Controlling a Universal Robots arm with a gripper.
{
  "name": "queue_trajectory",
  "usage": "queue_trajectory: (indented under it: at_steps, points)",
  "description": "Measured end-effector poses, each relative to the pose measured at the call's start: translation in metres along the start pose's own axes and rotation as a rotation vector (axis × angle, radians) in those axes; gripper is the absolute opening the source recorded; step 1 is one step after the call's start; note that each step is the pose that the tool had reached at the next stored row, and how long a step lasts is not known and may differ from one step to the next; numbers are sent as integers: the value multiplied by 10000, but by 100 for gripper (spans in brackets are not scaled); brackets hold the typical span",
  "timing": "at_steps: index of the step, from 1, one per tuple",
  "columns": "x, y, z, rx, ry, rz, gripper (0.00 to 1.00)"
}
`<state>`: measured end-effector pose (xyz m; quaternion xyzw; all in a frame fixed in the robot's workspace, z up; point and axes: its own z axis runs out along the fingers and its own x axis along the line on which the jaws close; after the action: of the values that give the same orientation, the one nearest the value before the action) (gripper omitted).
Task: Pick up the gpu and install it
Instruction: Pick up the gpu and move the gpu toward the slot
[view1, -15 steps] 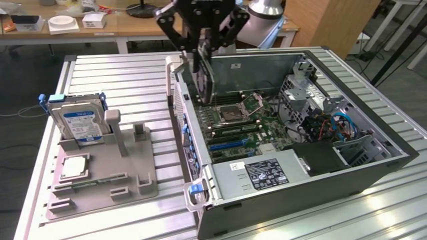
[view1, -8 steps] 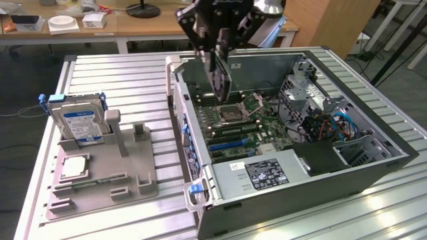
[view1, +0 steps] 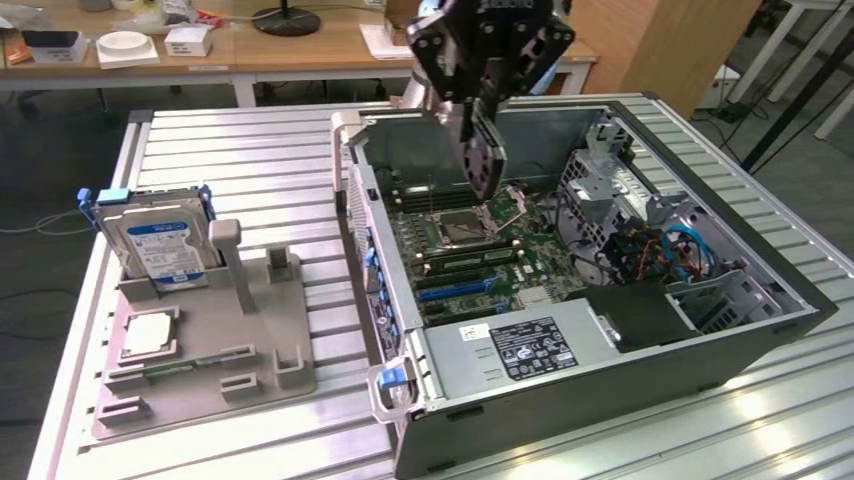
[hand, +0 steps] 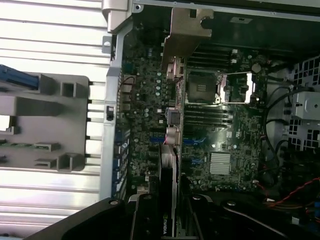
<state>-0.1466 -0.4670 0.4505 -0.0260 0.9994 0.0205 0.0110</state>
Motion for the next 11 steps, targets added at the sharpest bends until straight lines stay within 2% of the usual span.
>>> queue_trajectory:
  at_steps: [11]
  points:
    - [-500,-27,24,-1,1,-9,26]
